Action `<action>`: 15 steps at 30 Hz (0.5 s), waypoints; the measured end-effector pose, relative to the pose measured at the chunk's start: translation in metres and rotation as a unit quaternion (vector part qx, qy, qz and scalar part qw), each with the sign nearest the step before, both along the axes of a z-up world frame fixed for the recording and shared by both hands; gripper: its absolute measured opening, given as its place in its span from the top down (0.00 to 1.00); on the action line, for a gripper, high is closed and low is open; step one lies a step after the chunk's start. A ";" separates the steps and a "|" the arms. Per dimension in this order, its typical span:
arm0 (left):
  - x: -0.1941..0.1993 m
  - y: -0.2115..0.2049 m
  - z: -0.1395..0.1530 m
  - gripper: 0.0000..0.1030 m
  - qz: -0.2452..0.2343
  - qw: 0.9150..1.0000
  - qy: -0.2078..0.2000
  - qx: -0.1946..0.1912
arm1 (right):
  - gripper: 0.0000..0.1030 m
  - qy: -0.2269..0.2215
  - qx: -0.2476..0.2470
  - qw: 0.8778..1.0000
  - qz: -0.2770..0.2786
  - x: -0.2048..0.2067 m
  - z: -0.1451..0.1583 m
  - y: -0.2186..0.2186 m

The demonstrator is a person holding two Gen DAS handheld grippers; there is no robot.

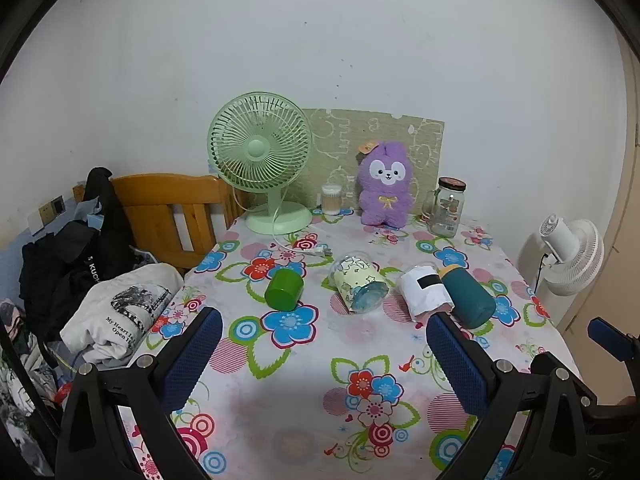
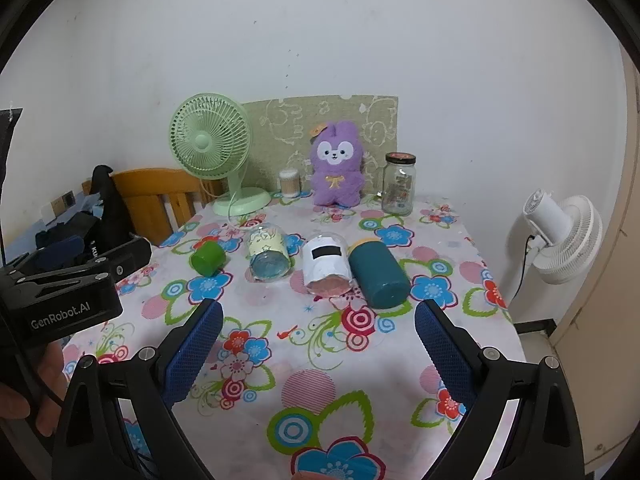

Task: Flip cup upside down

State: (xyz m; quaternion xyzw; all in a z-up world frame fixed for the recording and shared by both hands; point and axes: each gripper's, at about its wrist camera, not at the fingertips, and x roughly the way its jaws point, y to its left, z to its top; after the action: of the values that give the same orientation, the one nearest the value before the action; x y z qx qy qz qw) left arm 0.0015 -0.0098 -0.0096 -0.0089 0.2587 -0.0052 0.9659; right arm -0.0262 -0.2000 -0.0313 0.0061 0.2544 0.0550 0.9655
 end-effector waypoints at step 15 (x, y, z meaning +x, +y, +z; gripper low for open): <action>0.003 0.000 0.001 0.00 -0.003 1.000 0.005 0.000 | 0.05 -0.004 -0.004 1.000 -0.003 -0.002 0.002 0.001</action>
State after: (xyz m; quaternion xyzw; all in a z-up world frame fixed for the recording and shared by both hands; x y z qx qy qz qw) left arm 0.0041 -0.0096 -0.0089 -0.0084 0.2639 -0.0082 0.9645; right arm -0.0279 -0.1989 -0.0296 0.0030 0.2503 0.0509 0.9668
